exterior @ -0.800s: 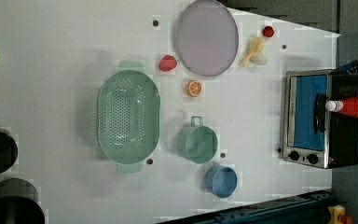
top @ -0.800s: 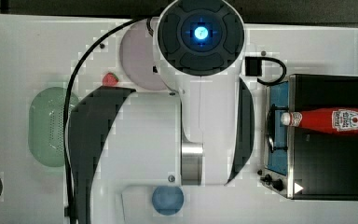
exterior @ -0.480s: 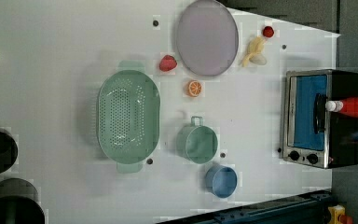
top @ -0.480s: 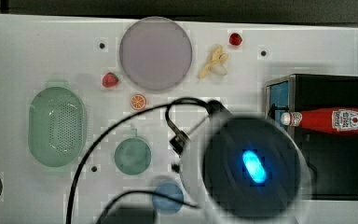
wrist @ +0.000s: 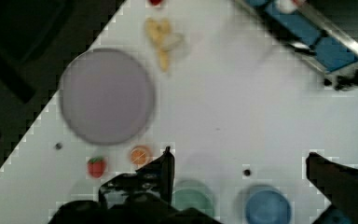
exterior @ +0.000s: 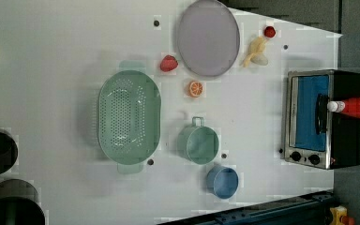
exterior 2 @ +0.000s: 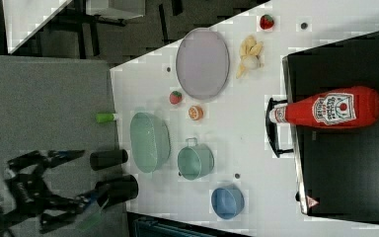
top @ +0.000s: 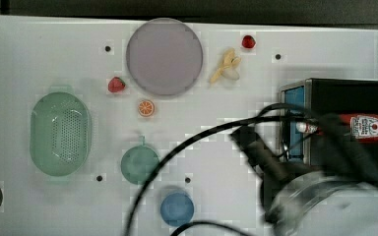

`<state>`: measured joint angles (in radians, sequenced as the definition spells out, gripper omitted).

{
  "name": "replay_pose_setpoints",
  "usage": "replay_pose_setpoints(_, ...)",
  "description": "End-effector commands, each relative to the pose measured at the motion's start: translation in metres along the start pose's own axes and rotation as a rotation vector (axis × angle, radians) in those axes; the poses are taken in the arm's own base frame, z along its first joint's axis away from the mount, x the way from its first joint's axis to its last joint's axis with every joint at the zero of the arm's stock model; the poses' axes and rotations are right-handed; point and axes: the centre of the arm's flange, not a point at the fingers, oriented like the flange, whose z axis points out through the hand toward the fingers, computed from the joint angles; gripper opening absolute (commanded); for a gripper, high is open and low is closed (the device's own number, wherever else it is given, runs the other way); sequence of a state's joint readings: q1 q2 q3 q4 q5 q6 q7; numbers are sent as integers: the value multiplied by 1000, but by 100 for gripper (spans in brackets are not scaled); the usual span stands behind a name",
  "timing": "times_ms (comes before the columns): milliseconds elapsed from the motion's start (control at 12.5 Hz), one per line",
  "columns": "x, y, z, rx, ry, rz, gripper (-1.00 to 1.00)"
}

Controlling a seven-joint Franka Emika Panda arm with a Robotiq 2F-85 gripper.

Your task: Pick Ketchup from oven and place it on table.

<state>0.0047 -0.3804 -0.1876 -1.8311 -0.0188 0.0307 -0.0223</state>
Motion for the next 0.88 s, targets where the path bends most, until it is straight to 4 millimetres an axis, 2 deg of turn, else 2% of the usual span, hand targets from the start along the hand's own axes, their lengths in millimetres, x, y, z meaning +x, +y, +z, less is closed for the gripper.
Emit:
replay_pose_setpoints(80, 69, 30, 88, -89, -88, 184, 100)
replay_pose_setpoints(480, 161, 89, 144, -78, 4, 379, 100)
replay_pose_setpoints(880, 221, 117, 199, -145, 94, 471, 100)
